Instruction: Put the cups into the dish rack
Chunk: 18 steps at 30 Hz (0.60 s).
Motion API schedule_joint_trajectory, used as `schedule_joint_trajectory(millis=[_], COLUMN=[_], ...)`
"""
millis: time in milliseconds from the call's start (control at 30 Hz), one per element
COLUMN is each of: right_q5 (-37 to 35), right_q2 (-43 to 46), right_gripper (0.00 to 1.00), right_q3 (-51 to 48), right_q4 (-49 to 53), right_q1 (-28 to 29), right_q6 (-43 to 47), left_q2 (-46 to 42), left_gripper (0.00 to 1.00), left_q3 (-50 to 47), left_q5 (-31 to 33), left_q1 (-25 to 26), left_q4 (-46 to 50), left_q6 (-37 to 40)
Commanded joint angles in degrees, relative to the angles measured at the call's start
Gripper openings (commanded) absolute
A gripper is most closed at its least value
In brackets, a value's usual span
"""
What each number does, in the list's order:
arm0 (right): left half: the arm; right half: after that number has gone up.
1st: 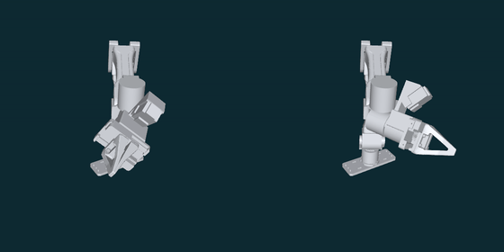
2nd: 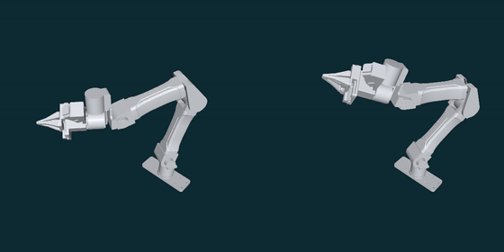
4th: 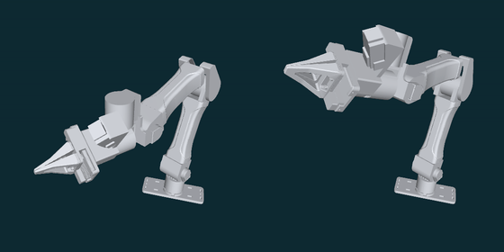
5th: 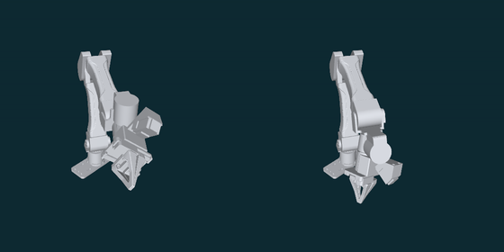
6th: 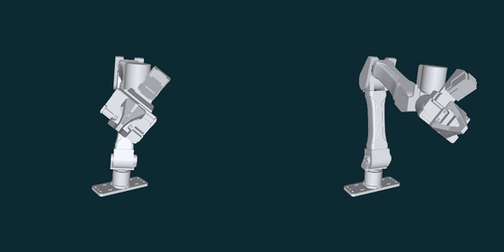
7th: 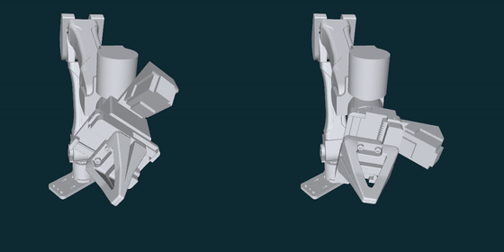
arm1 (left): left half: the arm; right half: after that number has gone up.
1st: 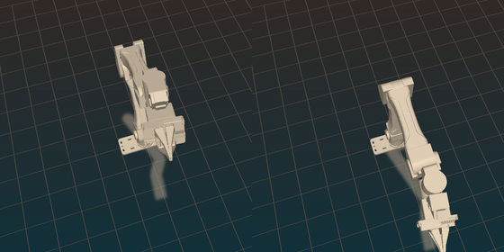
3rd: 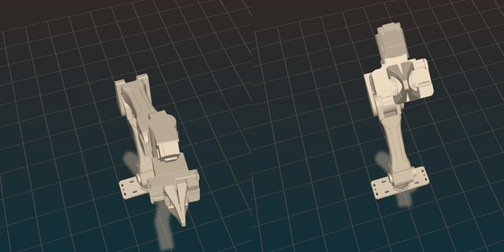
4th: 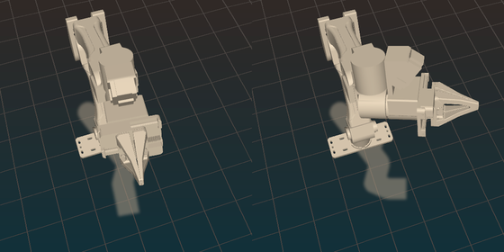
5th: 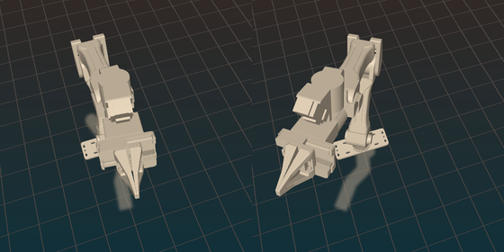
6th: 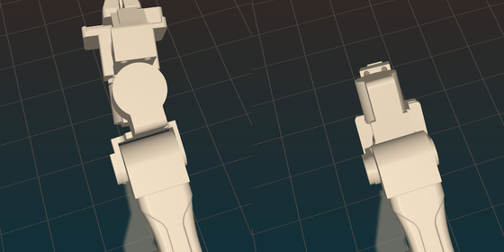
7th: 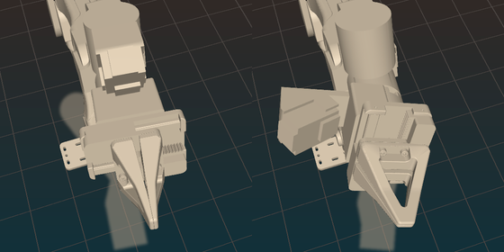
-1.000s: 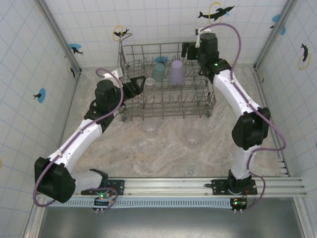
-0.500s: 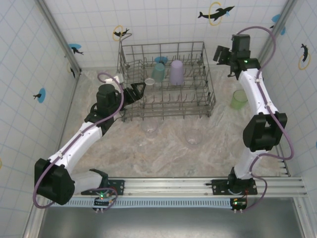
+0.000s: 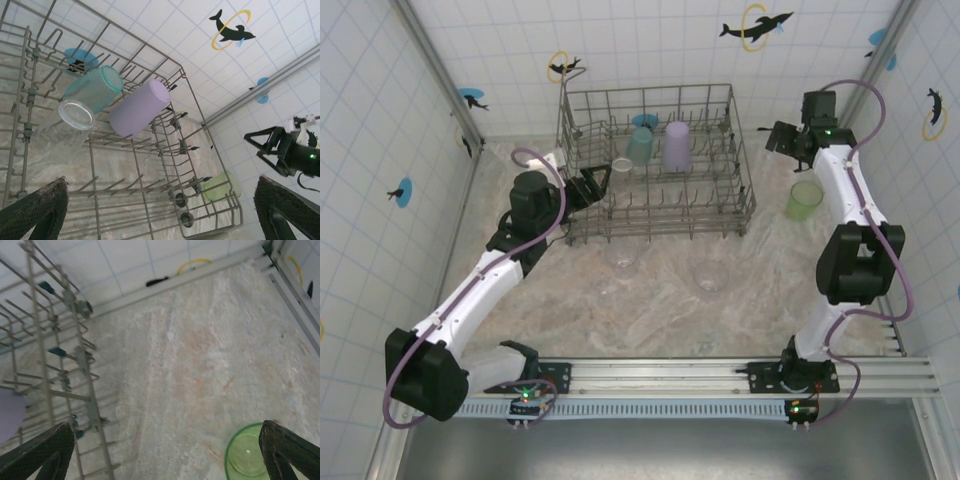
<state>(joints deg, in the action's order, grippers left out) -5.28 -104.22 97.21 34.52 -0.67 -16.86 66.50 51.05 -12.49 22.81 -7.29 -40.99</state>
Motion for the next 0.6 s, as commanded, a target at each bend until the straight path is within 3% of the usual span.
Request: schedule_joint_trajectory(millis=[0,200,467,567], right_q5=[1.8,0.6,-0.3,-1.9], right_q2=[-1.0,-1.0,-1.1,-1.1], right_gripper=[0.95,0.89,0.66,0.64], right_q3=[-1.8,-5.2,-10.9,-12.8], right_q4=[1.7,2.2,1.8,0.9], right_q1=[-1.7,-2.4,-2.5,-2.1], right_q6=[-1.0,-0.6,-0.8,-0.7], left_q2=[-1.3,-1.2,-0.9,-1.3], left_gripper=[0.98,0.98,0.98,0.98], left_q3=[-1.2,-1.7,-1.9,-2.4], left_q5=[1.2,1.4,1.5,1.9], left_q1=[-0.3,-0.3,-0.3,-0.3], left_q4=[0.1,-0.6,-0.9,-1.0], left_q6=[-0.2,-0.3,-0.3,-0.4])
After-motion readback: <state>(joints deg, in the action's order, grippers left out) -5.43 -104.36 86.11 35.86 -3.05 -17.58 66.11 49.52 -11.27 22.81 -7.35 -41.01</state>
